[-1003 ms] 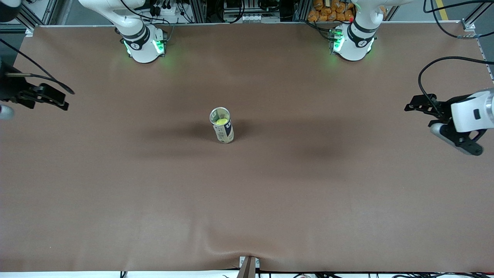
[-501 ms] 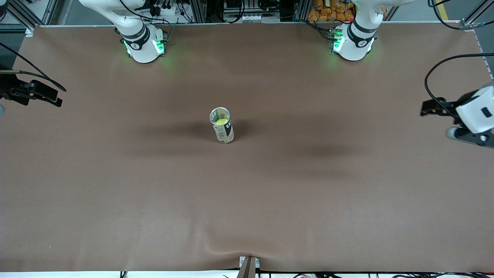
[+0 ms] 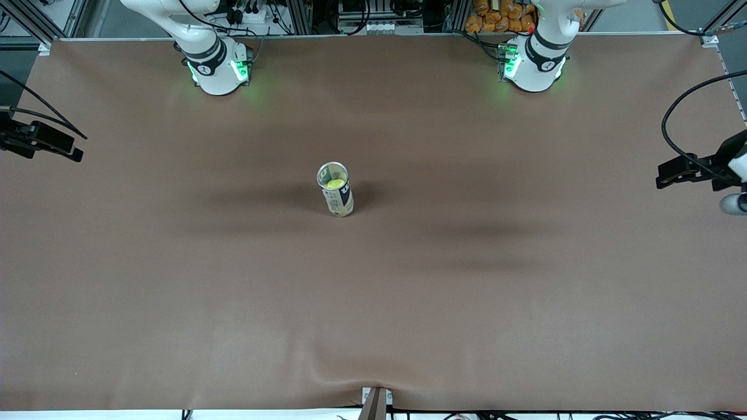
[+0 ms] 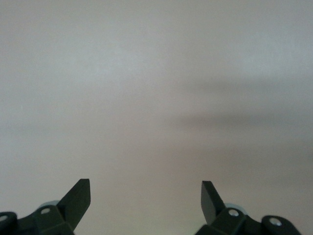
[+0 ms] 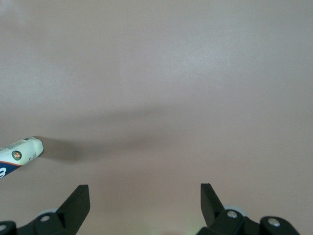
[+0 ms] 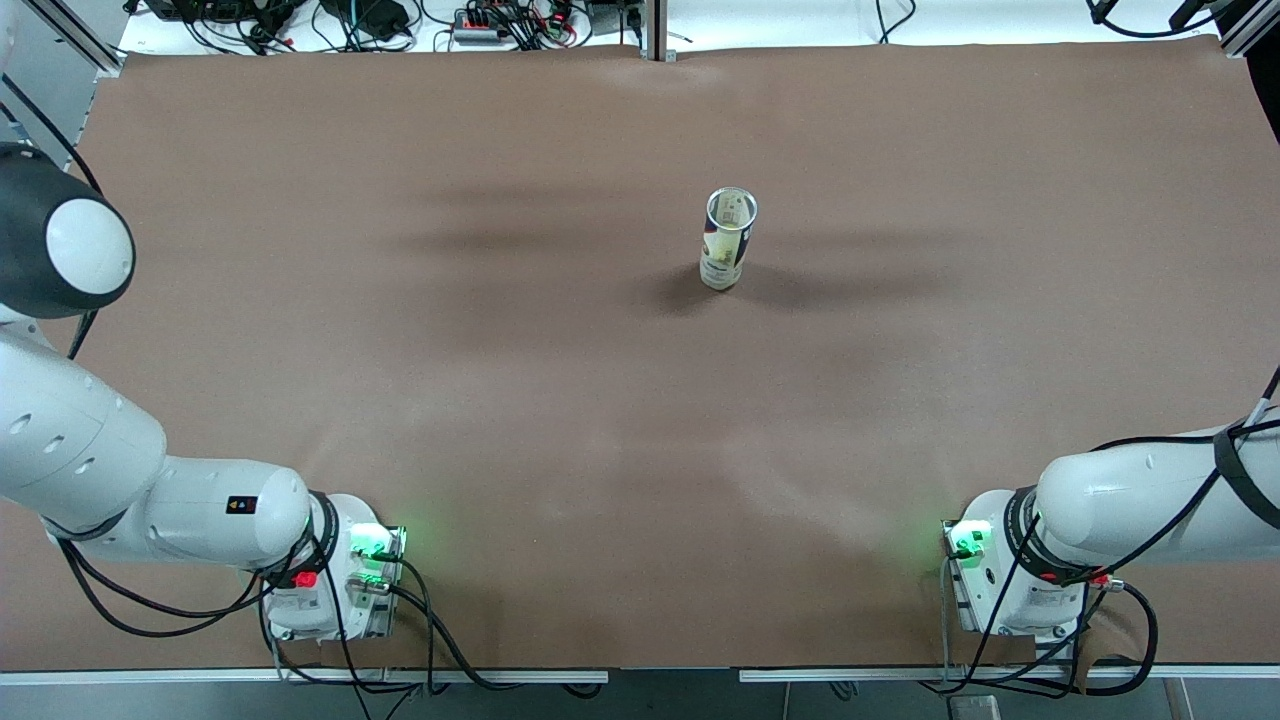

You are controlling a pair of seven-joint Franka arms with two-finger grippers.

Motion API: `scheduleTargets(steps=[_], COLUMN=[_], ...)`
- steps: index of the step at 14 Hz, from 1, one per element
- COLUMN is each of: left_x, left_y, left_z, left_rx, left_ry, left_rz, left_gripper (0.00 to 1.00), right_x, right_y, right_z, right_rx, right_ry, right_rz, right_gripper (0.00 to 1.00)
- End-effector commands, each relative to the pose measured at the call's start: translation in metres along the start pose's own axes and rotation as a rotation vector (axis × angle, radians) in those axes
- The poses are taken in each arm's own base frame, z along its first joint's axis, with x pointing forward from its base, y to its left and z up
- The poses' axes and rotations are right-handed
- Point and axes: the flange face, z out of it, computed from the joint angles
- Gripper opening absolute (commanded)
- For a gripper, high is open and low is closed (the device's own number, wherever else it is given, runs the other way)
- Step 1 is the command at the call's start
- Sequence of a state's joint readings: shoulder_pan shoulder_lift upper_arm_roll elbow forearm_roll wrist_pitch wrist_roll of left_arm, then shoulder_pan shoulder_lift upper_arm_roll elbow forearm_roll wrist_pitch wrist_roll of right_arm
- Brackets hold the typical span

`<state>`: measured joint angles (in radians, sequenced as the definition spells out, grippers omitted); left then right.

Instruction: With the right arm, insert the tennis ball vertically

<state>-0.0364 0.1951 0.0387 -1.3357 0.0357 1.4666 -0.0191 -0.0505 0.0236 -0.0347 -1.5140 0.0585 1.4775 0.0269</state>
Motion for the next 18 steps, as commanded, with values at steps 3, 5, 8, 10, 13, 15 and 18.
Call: scheduleTargets(steps=[3, 5, 8, 10, 13, 15, 18], left_x=[-0.050, -0.060, -0.083, -0.082, -0.084, -0.080, -0.076], left_y=[0.008, 0.008, 0.006, 0.007, 0.021, 0.022, 0.016], left_z=[-0.017, -0.017, -0.007, -0.004, -0.026, -0.023, -0.020], left_rx=[-0.083, -0.086, -0.094, -0.095, -0.090, -0.085, -0.097], left_ry=[-0.017, -0.010, 0.018, 0.028, 0.068, 0.063, 0.056], left_rz=[-0.096, -0.096, -0.111, -0.135, -0.162, -0.150, -0.161], left_gripper=[1.00, 1.00, 1.00, 1.00, 1.00, 1.00, 1.00], right_x=[-0.013, -0.019, -0.028, -0.027, -0.027, -0.028, -0.028], right_y=[-0.002, -0.003, -0.011, -0.014, -0.020, -0.021, -0.021], right_z=[-0.009, -0.007, -0.003, -0.003, -0.004, -0.007, -0.008], right_rx=[0.018, 0.013, -0.013, -0.030, -0.046, -0.046, -0.046], right_ry=[0.012, 0.026, 0.047, 0.044, 0.044, 0.046, 0.044], right_rz=[-0.015, -0.018, -0.038, -0.045, -0.052, -0.051, -0.051], right_gripper=[1.00, 1.00, 1.00, 1.00, 1.00, 1.00, 1.00])
